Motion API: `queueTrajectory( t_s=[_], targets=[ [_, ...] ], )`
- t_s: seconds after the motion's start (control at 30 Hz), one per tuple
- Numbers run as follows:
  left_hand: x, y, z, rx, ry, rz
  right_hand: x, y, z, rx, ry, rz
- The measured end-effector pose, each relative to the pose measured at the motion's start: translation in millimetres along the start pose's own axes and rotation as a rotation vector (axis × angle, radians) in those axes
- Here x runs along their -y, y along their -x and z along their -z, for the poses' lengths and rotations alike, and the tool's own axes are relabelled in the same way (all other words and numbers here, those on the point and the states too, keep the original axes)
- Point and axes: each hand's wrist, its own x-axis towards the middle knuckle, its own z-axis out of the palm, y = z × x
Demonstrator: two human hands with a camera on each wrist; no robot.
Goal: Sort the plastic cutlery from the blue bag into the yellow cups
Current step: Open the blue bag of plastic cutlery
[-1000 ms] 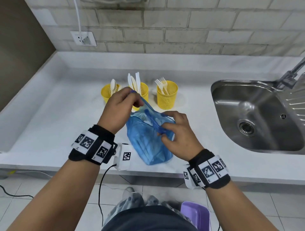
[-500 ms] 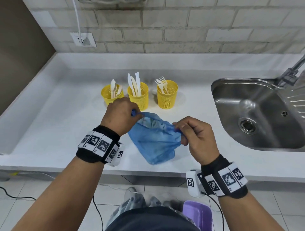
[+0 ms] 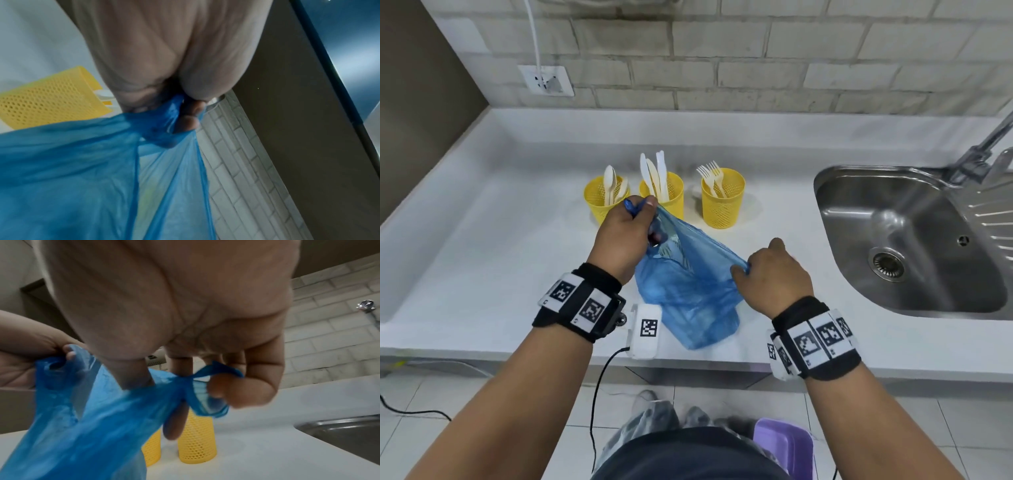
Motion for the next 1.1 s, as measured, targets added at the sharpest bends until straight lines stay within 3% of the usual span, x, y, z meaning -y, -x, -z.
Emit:
queueTrajectory(
  t_s=[0.13,0.27,0.37,0.47,0.57,0.63,0.7,0.77,0.83,0.9,0.97,1.1],
  targets=[
    [1,0,5,0.026,0.100,0.005,5,-10,0,-0.252,-0.052,0.135],
    [2,-4,20,-0.006,0.283,0.059,6,-11,12,-0.686,-0.341,0.272],
    [-1,0,31,-0.010,0.394,0.115,2,-11,21,-0.782,-0.349,0.264],
    [5,5,36,0.029,0.367,0.193,-3,-18,15,-0.572,-0.419,0.294],
    [14,11,39,0.108,0.361,0.249,-12,-24,7,-0.245,-0.563,0.158],
    [18,14,39,0.140,0.408,0.248,-16,-24,3,-0.191,-0.672,0.068],
    [21,15,39,0.137,0.506,0.258,-19,-22,3,-0.157,-1.001,-0.044],
    [26,12,37,0.084,0.621,0.304,-20,-19,6,0.017,-1.454,-0.175],
    [35,7,41,0.034,0.741,0.400,-26,-18,7,0.180,-1.713,-0.260],
    [46,1,45,0.154,0.922,0.567,-32,-20,3,0.252,-1.863,-0.316],
    [60,-4,49,0.273,0.946,0.633,-36,-21,-5,0.277,-2.001,-0.411],
    [87,-13,47,0.039,0.882,0.727,-41,-25,-28,0.290,-2.056,-0.570]
  ],
)
